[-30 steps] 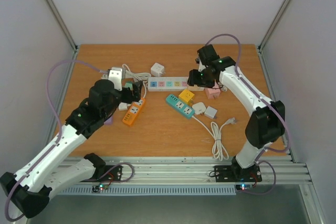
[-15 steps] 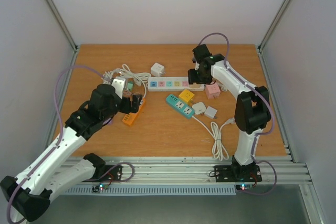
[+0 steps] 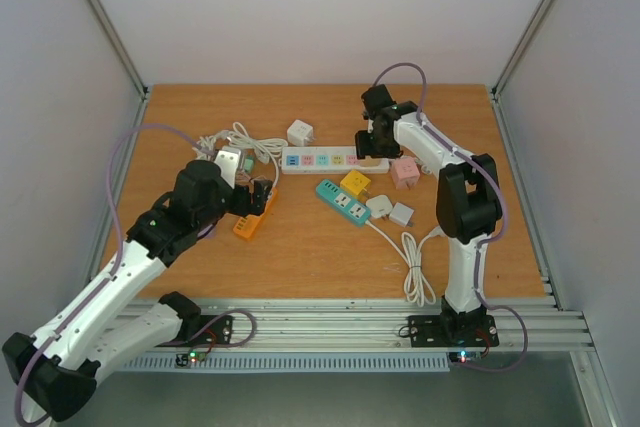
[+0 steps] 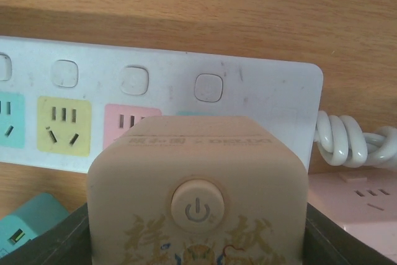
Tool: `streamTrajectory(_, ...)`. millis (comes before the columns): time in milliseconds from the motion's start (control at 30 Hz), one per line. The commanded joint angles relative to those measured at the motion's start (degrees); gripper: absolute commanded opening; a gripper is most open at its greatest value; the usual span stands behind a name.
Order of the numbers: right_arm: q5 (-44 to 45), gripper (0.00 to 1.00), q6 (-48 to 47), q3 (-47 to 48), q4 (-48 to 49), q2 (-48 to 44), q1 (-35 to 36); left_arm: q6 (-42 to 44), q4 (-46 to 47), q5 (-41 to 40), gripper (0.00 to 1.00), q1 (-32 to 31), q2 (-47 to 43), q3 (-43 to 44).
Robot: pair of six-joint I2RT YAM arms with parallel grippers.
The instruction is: Insert the plug
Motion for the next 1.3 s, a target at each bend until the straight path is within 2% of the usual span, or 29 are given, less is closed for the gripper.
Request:
streamTrajectory(0, 0.4, 0.43, 1.6, 1.7, 0.2, 1.0, -0.3, 1.1, 3.0, 0.0, 0.99, 0.3, 0.3, -0.6)
streamTrajectory(400, 5.6, 0.43, 1.4, 1.6, -1.1, 2.5, -0.1, 1.0, 3.4, -0.4, 0.99, 0.3, 0.6, -1.2)
streamTrajectory(667, -2.8, 0.46, -0.7, 2.2, -2.5, 3.9, -0.1, 1.0, 3.3, -0.3, 0.99, 0.3, 0.7, -1.2)
streamTrajectory(933, 6.7, 0.46, 1.3, 3.9, -6.3, 9.1, 0.2, 1.1, 3.1, -0.6, 0.99, 0.3, 0.8, -1.2)
streamTrajectory(1267, 10.0, 0.46, 4.1, 5.6, -10.8, 15.3, 0.1, 1.3, 2.8, -0.7, 0.99, 0.3, 1.6, -0.7)
